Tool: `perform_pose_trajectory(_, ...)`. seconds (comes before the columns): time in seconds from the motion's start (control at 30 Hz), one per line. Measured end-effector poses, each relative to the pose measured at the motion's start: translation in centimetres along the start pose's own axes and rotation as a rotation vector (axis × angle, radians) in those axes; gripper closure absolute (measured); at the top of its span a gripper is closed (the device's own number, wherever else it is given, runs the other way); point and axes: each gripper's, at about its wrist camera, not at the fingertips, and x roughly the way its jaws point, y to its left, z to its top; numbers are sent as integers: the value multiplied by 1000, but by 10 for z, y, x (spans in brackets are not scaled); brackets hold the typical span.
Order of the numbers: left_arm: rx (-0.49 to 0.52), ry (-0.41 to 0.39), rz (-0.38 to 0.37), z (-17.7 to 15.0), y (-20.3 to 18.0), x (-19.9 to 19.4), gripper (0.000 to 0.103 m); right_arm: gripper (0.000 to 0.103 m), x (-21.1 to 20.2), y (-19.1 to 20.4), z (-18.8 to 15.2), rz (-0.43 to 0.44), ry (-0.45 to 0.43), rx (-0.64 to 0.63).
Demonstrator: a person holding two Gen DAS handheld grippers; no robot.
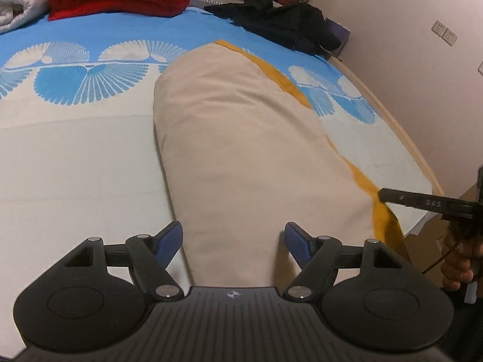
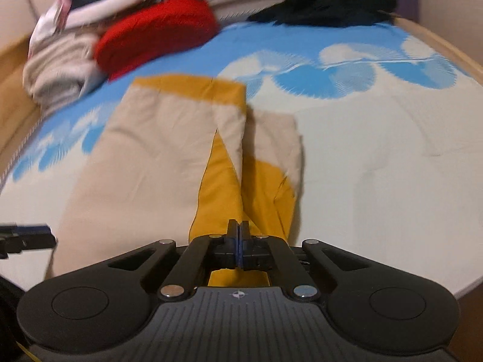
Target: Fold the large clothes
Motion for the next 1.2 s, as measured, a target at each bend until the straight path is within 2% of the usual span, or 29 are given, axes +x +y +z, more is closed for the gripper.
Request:
perform_pose_trajectory(0.07,-2,14,-13,-5,0,1,24,103,-9,-7,1,-29,-31,28)
perform_pose_trajectory(0.17,19,37,-32,-7,-2,3,24,103,-4,-17,-2,-42,14,53)
perform_pose_trajectory(0.3,115,222,80,-24,-7,41,21,103,30,-11,-13,-122,153,-41)
perform_pose_trajectory(0.37,160,203,82,-23,-13,39,23,103,39,-4,-14,-148,173,-70)
perform_pose_trajectory(0.47,148,132,-9,-17,-14,24,28,103,42,1,-12,-190,165,-80)
perform_pose_trajectory(0.5,150,158,-29,-19,-13,27,29,103,43,2,-11,-195,168,-77)
perform_pose_trajectory(0.57,182,250,37,-30,-10,49,28,103,45,8,-14,-210,181,-104)
perform_pose_trajectory(0.67,178,283,41,-30,-6,58,28,103,48,16,-17,-232,198,-149)
perform_pose_trajectory(0.77,207,283,54,-32,-8,59,27,103,52,16,-17,-240,214,-162)
perform_pose_trajectory(0.87,293,266,81,-35,-27,62,27,103,59,21,-19,-267,244,-203)
perform_pose_trajectory(0.97,343,261,103,-36,-37,66,23,103,65,24,-21,-283,275,-228)
perform_pose_trajectory(1.03,329,284,89,-29,-36,66,21,103,66,25,-21,-284,279,-221)
perform_pose_trajectory(1.1,299,301,34,-13,-29,54,22,103,63,23,-17,-270,258,-184)
perform_pose_trajectory(1.2,180,200,-33,25,-2,31,19,98,48,13,-3,-238,154,-70)
